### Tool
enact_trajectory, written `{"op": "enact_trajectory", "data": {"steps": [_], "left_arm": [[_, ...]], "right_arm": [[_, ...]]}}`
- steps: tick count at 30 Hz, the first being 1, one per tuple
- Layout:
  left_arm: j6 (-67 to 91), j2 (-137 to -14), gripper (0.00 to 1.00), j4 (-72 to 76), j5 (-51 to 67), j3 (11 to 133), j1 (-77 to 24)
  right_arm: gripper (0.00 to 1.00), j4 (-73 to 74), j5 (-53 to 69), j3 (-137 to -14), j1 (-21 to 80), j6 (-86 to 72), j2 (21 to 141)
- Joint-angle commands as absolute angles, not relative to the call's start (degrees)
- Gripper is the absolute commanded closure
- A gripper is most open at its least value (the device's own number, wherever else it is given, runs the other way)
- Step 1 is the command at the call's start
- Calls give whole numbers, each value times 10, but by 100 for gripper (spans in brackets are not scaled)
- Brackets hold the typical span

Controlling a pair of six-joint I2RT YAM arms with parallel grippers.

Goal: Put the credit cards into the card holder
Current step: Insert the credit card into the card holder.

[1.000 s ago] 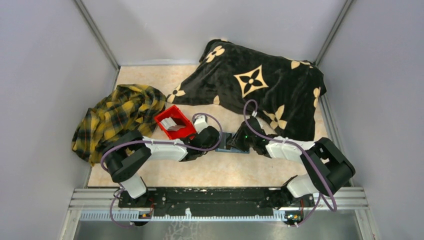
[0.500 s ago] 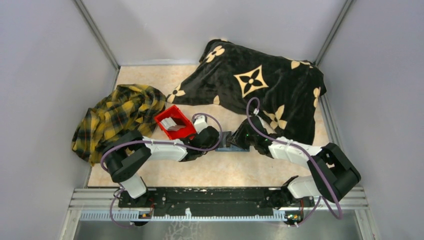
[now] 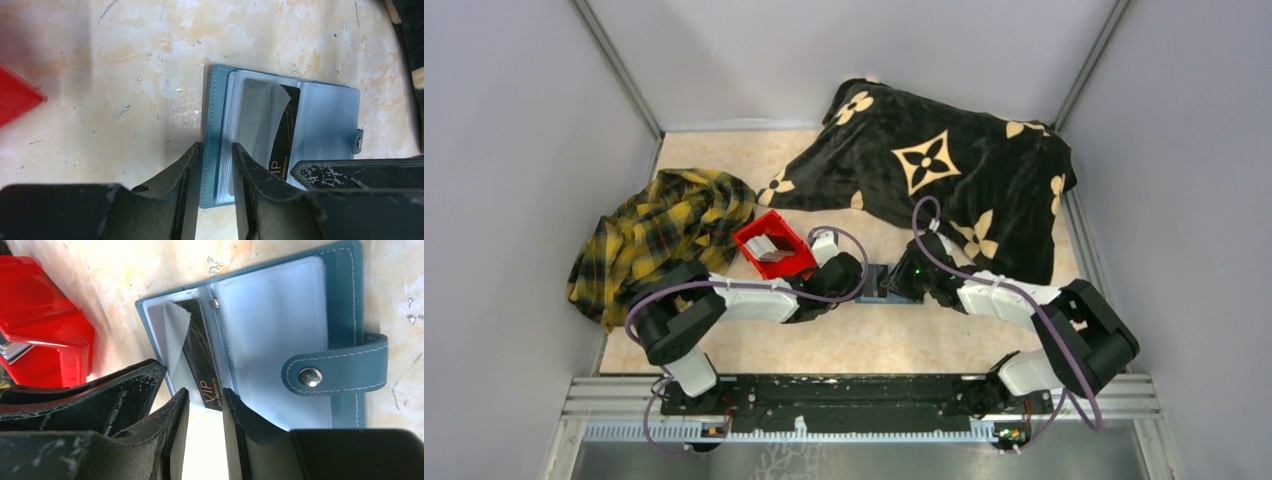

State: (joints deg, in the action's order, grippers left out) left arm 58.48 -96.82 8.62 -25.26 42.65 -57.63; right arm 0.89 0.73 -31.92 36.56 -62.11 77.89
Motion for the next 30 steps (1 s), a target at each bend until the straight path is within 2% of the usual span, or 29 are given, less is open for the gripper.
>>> {"op": "enact_trajectory", "data": {"steps": [1, 13, 30], "left_arm": [[575, -1007, 63, -52, -198, 388, -579], [575, -1002, 63, -53, -199, 388, -579], [576, -998, 63, -49, -198, 380, -579]], "right_arm": [[68, -1, 1, -336, 362, -608, 786], [68, -6, -3, -358, 362, -611, 775], [68, -97, 32, -352, 357, -667, 841]]}}
